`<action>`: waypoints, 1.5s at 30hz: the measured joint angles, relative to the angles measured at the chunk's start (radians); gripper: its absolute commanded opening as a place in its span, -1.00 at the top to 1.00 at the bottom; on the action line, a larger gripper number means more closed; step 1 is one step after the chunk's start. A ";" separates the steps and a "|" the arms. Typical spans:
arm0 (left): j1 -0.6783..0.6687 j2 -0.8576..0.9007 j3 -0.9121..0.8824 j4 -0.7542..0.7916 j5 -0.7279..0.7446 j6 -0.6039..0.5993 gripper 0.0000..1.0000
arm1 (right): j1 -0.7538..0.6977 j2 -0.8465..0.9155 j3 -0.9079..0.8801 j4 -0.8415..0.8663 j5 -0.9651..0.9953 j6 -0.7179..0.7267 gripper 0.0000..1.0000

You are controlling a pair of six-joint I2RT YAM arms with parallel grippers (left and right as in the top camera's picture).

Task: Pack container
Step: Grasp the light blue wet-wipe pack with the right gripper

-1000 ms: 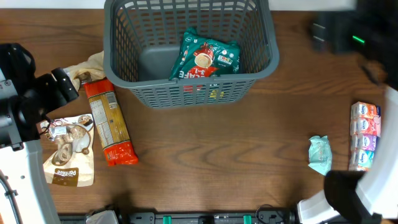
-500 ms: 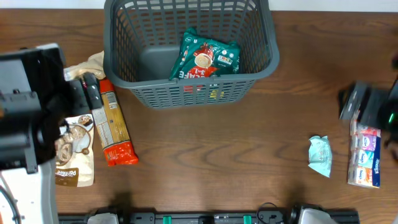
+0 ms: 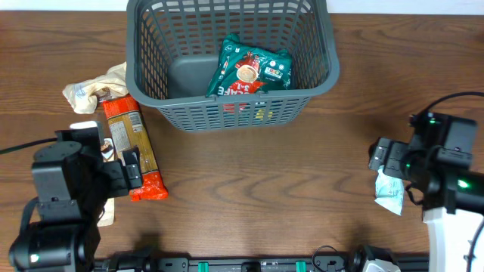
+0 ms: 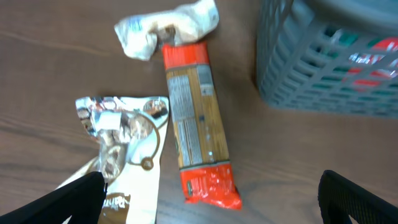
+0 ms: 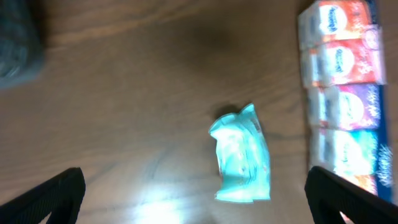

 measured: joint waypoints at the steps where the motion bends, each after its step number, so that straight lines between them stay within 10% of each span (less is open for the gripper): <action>1: 0.000 0.004 -0.008 -0.001 0.000 0.000 -0.97 | 0.000 0.019 -0.036 0.039 0.000 -0.002 -0.99; 38: 0.000 0.024 -0.013 0.000 0.000 0.000 -0.97 | -0.154 0.219 -0.546 0.631 0.082 0.126 -0.91; 45: 0.000 0.024 -0.013 0.001 0.000 0.000 -0.97 | -0.154 0.205 -0.653 0.840 0.029 0.135 -0.61</action>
